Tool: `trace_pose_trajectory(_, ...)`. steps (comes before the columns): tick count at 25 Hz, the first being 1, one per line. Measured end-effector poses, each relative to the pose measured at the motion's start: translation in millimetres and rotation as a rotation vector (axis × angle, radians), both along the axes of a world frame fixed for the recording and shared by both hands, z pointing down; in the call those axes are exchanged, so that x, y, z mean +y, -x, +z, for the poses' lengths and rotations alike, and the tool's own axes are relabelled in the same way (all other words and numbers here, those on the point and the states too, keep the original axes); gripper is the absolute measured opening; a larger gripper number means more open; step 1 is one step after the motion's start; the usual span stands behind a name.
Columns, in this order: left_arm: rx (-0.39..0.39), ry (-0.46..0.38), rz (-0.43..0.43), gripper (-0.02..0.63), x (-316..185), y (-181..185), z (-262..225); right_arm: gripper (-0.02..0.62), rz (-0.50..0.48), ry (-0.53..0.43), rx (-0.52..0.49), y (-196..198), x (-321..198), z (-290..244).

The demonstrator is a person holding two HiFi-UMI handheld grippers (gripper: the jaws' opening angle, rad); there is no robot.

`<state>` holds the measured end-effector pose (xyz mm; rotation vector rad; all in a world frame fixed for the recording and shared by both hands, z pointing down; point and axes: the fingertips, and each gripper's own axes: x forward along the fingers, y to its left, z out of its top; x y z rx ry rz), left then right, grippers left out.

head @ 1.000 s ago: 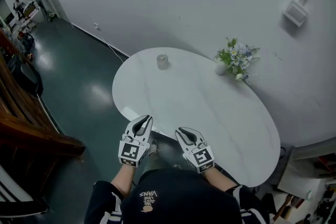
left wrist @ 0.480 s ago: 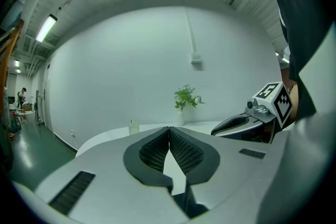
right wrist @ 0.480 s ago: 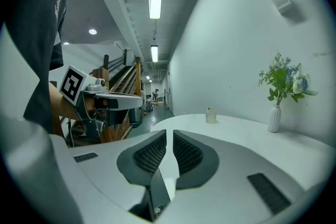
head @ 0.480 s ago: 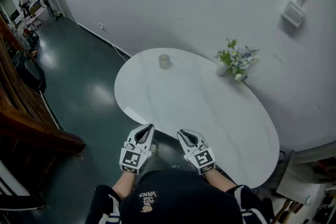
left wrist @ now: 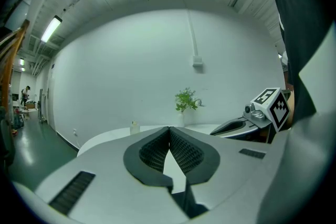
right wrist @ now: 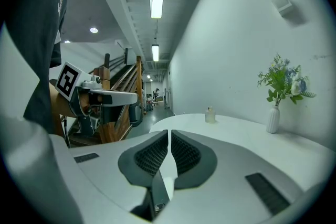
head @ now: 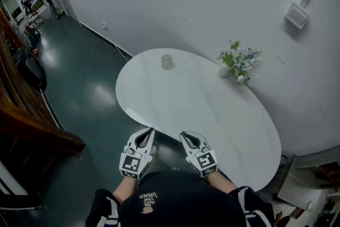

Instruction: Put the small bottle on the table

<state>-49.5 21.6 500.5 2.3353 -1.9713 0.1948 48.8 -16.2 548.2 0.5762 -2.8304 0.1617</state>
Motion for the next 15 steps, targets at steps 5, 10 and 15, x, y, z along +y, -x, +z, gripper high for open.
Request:
trace_pose_trajectory(5, 0.000, -0.007, 0.012, 0.020, -3.7, -6.5, -5.4, 0.052, -0.004, 0.003, -0.008, 0.0, -3.1, -1.5)
trace_pose_trajectory(10, 0.006, -0.005, 0.014, 0.020, -4.6, -8.4, -5.3, 0.051, 0.000, 0.002, -0.012, -0.5, -6.0, -2.3)
trace_pose_trajectory(15, 0.008, -0.003, 0.013, 0.020, -6.3, -10.2, -5.5, 0.051, 0.001, 0.002, -0.013, -1.7, -8.7, -3.1)
